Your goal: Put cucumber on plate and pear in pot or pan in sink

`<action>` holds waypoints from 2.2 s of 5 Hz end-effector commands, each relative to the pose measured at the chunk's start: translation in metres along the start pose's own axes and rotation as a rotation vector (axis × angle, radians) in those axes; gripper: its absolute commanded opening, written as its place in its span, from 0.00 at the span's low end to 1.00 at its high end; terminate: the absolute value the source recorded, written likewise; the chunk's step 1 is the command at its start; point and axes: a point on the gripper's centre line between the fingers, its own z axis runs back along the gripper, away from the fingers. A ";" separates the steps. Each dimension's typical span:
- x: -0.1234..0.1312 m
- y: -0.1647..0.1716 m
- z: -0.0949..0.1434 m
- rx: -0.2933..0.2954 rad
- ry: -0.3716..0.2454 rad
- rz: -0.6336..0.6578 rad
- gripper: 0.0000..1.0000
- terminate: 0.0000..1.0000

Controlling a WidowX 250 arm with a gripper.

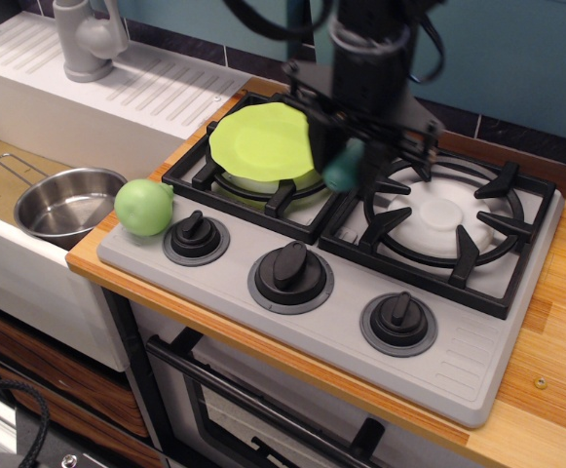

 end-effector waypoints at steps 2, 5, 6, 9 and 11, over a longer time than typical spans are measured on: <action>0.005 0.067 -0.003 0.000 -0.140 -0.107 0.00 0.00; 0.031 0.087 -0.028 -0.017 -0.198 -0.143 0.00 0.00; 0.032 0.081 -0.027 -0.005 -0.175 -0.137 1.00 0.00; 0.014 0.073 0.007 0.031 -0.113 -0.117 1.00 0.00; 0.007 0.075 0.023 0.005 -0.055 -0.091 1.00 0.00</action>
